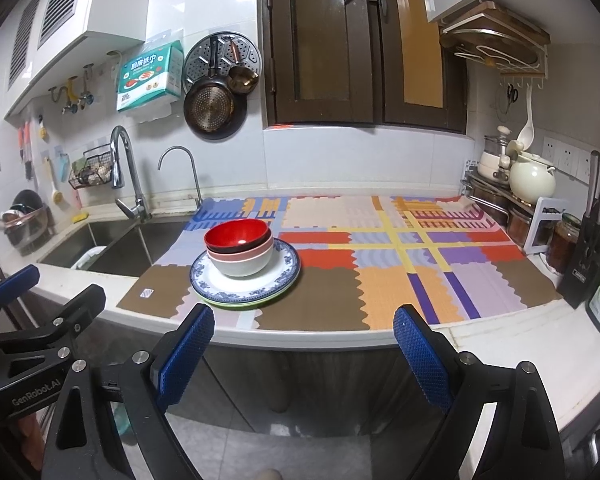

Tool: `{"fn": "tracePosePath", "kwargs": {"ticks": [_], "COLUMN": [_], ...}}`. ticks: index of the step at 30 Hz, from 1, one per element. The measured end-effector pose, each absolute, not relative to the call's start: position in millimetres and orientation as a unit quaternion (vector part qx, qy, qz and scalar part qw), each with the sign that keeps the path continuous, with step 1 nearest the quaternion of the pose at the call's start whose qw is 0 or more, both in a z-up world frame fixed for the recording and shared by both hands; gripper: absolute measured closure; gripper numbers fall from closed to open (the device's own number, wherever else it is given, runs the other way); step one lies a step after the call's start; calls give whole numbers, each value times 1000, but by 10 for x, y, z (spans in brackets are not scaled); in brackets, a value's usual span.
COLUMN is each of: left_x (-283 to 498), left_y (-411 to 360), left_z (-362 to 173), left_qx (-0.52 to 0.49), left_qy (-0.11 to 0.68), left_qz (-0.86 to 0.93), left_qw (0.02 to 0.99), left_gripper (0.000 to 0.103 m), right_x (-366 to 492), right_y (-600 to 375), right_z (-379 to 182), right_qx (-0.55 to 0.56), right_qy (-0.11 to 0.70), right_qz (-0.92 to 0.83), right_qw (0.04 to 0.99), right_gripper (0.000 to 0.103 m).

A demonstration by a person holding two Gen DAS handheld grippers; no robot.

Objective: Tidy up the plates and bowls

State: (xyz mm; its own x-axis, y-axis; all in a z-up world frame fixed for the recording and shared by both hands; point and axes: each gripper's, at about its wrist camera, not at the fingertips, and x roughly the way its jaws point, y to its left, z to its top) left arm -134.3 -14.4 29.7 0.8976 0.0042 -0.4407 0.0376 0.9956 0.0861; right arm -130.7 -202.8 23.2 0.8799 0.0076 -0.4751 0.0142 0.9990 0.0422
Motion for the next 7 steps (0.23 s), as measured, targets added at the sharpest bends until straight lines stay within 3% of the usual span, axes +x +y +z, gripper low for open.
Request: {"fn": "tracePosePath", "kwargs": {"ticks": [7], "left_x": [-1304], "left_y": [-122], "left_z": [301], "left_qx": [46], "left_qy": [228], "left_qz": [-8], "left_qw": [973], "left_gripper": [0], "right_x": [-1300], "right_y": [-2033], "right_z": [220], "right_qx": [21], "right_qy": [246], "right_qz": [0], "right_qw": [969], "right_gripper": [11]}}
